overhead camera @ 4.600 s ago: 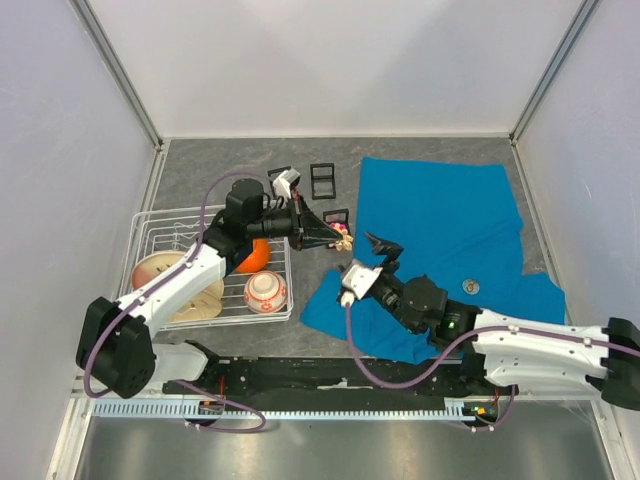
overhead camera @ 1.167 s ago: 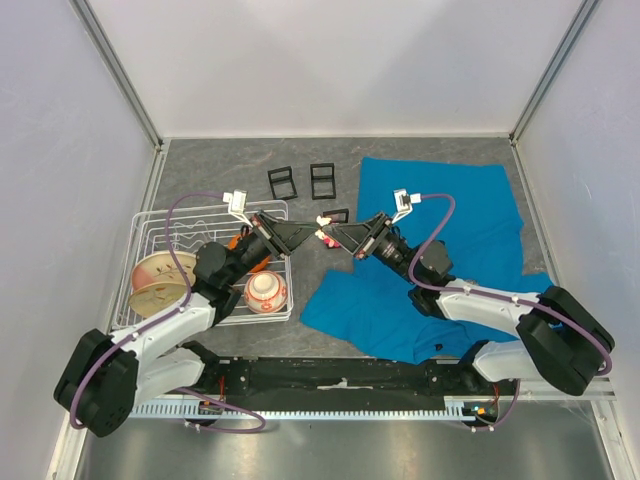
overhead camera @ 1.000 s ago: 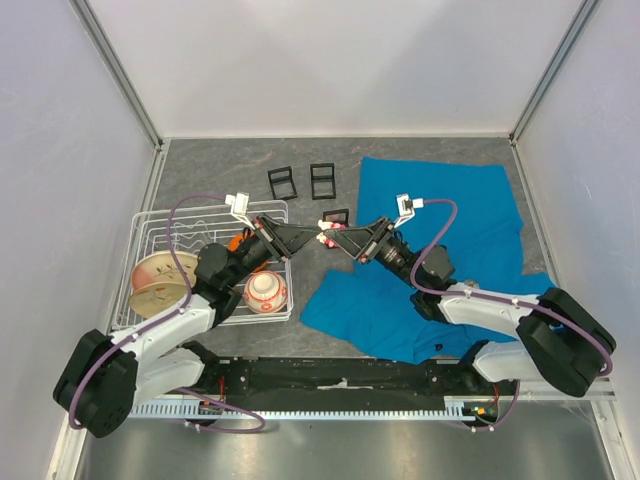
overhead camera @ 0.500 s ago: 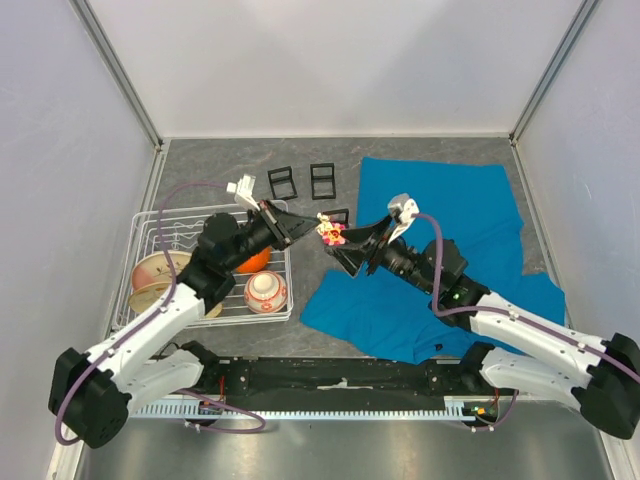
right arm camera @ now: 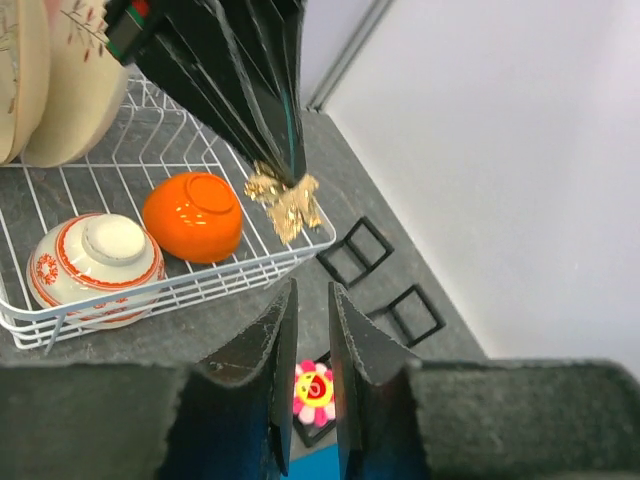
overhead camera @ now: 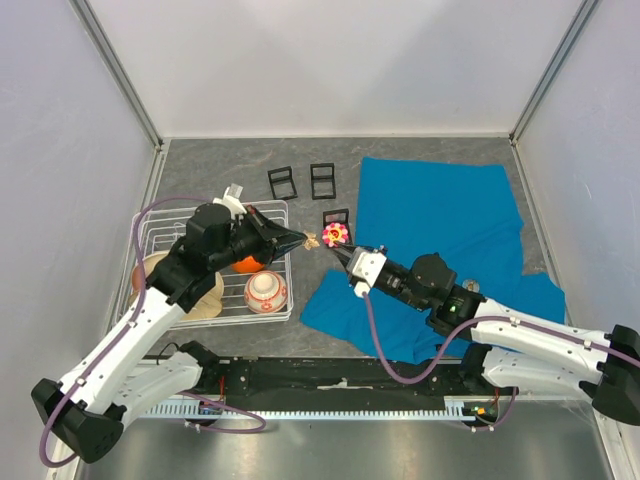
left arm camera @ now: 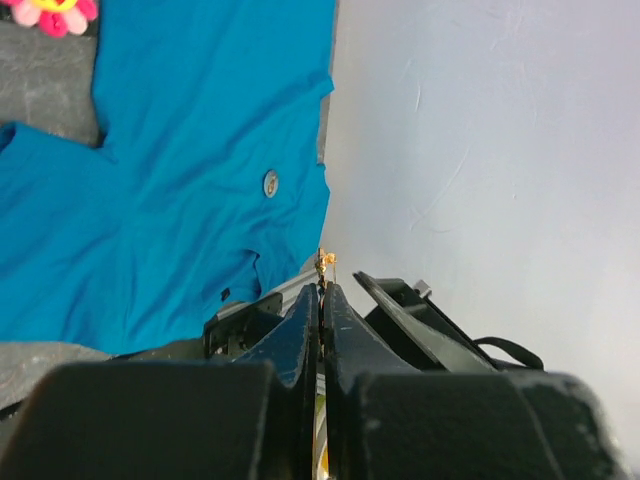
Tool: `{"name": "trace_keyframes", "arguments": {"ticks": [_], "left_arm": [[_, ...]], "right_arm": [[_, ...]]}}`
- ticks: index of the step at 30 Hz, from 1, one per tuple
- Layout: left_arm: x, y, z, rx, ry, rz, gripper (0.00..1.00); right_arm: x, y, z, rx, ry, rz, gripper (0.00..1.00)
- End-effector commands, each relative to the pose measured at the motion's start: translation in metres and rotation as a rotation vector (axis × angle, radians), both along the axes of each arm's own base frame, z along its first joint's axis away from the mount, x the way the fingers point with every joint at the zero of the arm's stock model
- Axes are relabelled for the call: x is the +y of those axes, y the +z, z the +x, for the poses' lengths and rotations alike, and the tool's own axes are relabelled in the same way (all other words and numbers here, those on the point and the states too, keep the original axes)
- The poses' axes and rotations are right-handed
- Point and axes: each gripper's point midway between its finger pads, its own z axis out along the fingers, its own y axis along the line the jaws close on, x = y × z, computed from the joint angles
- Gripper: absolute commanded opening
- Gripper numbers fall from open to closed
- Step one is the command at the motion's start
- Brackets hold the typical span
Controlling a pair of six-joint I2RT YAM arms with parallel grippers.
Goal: Remove the brooch from the garment
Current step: Close the brooch.
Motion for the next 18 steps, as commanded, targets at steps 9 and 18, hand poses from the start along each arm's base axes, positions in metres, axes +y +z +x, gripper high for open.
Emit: {"name": "trace_keyframes", "arguments": {"ticks": [9,18], "left_arm": [[0.005,0.01,-0.009,0.162,0.056,-0.075,0.02],[0.004,0.014,-0.01,0.177,0.057,-0.084,0.02]], "right_arm": [[0.039,0.029,-0.023,-0.239,0.129,-0.111,0.29],[0.047,0.024,-0.017,-0.255,0.095,-0.164,0.26]]}}
